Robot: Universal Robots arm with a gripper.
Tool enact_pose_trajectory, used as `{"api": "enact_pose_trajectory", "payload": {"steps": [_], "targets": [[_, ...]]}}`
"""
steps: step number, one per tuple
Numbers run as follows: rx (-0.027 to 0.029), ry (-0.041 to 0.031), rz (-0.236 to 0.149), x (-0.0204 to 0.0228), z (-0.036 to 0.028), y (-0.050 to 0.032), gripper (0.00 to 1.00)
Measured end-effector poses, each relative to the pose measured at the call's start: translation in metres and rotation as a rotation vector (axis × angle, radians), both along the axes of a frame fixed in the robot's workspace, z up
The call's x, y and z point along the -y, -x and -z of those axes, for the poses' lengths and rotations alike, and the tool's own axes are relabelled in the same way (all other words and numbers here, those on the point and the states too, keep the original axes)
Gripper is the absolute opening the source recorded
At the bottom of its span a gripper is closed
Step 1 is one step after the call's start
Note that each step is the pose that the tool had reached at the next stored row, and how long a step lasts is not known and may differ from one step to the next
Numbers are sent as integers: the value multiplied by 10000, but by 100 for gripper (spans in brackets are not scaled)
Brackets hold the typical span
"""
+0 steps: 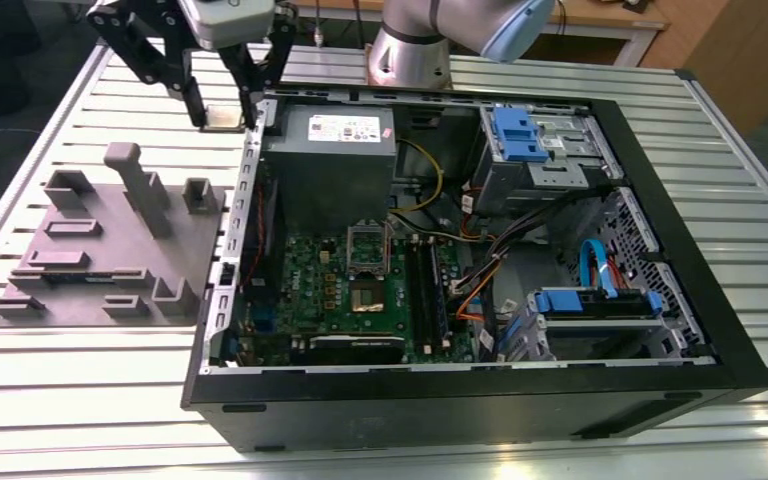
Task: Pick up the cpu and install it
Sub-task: 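Pick up the cpu and move it towards the insertion slot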
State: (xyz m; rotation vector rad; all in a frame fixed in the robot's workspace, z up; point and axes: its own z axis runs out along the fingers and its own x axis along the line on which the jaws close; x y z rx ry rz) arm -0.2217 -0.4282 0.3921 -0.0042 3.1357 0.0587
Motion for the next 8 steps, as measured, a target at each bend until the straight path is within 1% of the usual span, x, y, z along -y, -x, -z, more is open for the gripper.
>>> {"api": "enact_pose_trajectory", "payload": {"steps": [4, 8], "targets": [[0, 0, -1, 0, 0, -69, 47], [0, 0, -1, 0, 0, -113, 47]]}}
